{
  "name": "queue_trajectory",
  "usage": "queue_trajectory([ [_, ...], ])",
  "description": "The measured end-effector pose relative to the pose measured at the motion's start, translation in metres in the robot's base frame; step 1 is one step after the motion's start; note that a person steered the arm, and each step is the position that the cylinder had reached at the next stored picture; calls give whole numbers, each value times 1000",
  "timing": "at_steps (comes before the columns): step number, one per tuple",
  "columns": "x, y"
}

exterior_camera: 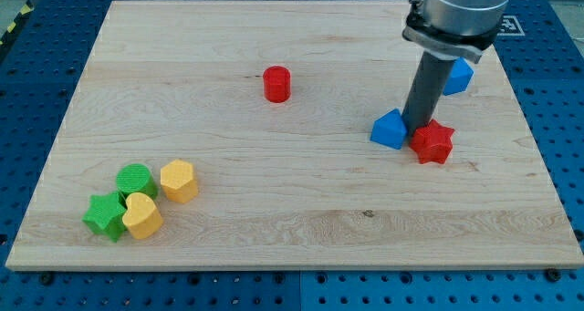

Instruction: Slide blue cube a bit left

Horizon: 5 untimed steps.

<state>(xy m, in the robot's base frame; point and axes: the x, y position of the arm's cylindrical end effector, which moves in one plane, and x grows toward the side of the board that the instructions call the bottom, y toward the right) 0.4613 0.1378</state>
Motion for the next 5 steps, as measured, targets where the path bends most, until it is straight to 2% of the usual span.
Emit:
queue_trajectory([
  [2,2,-4],
  [3,1,15],
  [5,-38,74],
])
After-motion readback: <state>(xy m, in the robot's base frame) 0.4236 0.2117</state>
